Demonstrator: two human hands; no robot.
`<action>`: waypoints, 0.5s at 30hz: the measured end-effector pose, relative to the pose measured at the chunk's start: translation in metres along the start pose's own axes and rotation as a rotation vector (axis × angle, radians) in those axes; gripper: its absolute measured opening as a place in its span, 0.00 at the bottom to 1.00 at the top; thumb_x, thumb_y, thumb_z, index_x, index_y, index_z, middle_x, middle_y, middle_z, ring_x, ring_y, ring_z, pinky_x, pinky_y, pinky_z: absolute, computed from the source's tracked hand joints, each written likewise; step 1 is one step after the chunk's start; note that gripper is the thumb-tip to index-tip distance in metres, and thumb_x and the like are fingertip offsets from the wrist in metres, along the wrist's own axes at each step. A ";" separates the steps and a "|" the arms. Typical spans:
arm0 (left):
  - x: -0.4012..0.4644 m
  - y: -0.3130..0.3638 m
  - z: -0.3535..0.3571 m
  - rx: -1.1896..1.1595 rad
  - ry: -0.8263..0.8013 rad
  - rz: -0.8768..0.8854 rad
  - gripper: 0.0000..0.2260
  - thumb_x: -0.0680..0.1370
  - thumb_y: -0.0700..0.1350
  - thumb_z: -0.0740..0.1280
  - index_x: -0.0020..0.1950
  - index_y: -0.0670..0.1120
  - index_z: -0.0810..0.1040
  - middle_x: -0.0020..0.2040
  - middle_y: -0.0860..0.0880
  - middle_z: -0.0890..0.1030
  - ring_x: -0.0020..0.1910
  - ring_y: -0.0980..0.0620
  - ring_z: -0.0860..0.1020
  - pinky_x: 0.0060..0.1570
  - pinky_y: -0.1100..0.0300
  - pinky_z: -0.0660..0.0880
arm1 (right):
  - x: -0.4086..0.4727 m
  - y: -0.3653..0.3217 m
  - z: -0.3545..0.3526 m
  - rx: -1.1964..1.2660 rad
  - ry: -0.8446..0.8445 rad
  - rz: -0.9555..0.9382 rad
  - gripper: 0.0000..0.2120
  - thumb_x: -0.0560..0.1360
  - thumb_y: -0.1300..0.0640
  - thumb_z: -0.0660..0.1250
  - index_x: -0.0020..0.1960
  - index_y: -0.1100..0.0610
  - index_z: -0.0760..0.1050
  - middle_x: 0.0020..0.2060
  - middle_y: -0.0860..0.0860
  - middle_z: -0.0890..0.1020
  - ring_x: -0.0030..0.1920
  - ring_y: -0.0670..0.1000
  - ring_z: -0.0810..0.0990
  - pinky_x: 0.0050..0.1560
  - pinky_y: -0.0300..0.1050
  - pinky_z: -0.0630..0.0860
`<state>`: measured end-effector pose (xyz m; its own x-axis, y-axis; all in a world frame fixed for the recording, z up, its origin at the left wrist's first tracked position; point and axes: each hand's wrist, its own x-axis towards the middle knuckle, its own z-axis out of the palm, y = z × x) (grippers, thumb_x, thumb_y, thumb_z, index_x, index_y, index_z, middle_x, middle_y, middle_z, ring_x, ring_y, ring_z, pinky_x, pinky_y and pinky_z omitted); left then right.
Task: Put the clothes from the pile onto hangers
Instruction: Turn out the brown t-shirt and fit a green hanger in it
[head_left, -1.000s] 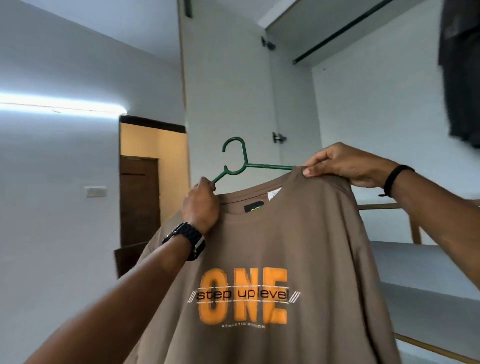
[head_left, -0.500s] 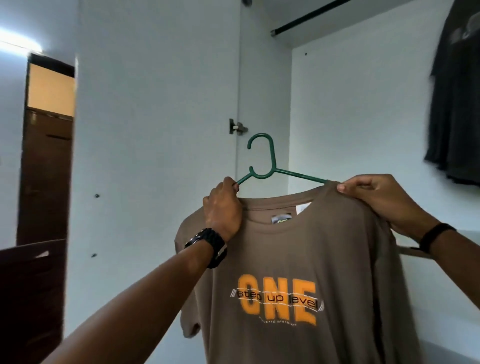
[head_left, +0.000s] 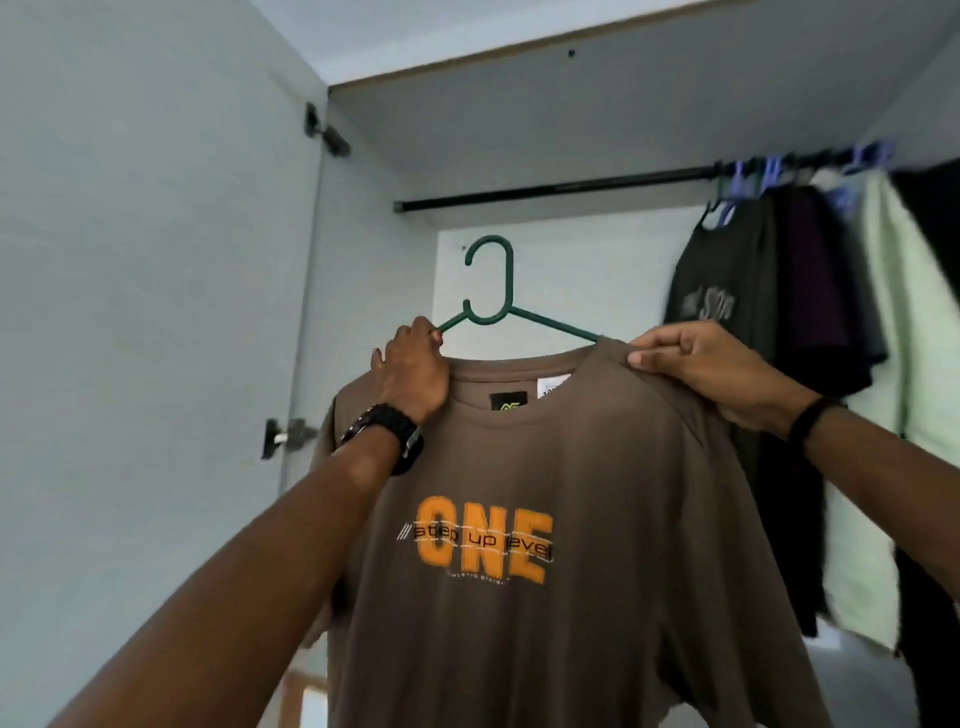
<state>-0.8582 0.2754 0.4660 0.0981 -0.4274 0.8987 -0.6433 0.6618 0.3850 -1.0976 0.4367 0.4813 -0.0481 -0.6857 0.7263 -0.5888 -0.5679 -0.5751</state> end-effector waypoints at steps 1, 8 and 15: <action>0.013 0.011 0.005 -0.017 0.004 -0.012 0.10 0.82 0.41 0.51 0.55 0.43 0.71 0.55 0.42 0.76 0.55 0.40 0.72 0.60 0.47 0.63 | 0.010 -0.005 -0.006 -0.093 0.098 -0.050 0.04 0.76 0.64 0.67 0.44 0.59 0.81 0.35 0.49 0.85 0.34 0.40 0.80 0.39 0.29 0.76; 0.066 0.093 0.082 -0.306 -0.013 0.068 0.19 0.83 0.49 0.53 0.73 0.44 0.62 0.71 0.42 0.65 0.68 0.41 0.67 0.66 0.47 0.63 | 0.084 -0.021 -0.073 -0.609 0.575 -0.277 0.06 0.75 0.59 0.69 0.44 0.60 0.84 0.39 0.51 0.82 0.45 0.46 0.78 0.44 0.35 0.69; 0.070 0.154 0.248 -0.369 -0.332 0.321 0.25 0.82 0.57 0.52 0.78 0.52 0.53 0.79 0.46 0.51 0.76 0.43 0.57 0.72 0.44 0.56 | 0.172 0.023 -0.150 -0.789 0.770 -0.258 0.08 0.74 0.61 0.67 0.43 0.65 0.83 0.32 0.57 0.79 0.39 0.54 0.76 0.48 0.44 0.74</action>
<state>-1.1389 0.1948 0.5362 -0.3388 -0.3010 0.8914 -0.2887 0.9350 0.2060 -1.2407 0.3741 0.6491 -0.1750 0.0274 0.9842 -0.9845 -0.0189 -0.1745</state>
